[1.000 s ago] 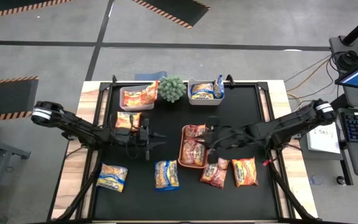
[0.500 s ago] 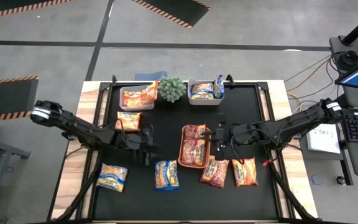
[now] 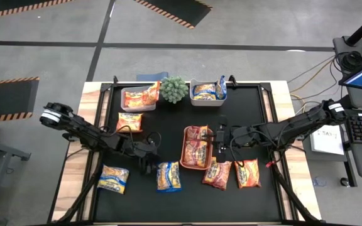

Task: Sort Maruchan noodles
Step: Put the blue noodle pack into the gray bin

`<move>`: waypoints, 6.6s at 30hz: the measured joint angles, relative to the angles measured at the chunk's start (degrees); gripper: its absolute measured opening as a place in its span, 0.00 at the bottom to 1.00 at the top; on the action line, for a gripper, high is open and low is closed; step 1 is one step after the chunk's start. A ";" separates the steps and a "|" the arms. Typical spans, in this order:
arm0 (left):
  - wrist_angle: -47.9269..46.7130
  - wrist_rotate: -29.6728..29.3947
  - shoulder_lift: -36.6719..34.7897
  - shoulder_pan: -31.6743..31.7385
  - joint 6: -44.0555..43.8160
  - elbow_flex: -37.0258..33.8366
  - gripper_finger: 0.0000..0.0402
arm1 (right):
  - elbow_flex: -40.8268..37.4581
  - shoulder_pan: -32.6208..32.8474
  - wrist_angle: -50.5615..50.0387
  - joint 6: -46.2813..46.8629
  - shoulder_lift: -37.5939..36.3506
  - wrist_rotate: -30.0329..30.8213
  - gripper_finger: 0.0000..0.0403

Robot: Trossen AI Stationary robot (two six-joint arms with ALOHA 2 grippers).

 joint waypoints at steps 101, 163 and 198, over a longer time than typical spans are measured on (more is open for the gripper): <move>5.27 -13.39 -7.43 -6.11 23.97 0.52 0.00 | 48.09 -8.50 -20.42 22.18 53.09 -39.48 0.25; -3.32 -47.40 -45.01 -6.04 45.17 2.56 0.37 | 79.17 -43.56 -80.66 19.83 43.17 -19.40 0.07; -4.76 -47.41 -43.76 -6.04 46.63 3.04 0.37 | 65.08 -52.13 -66.40 27.15 43.50 -11.96 0.02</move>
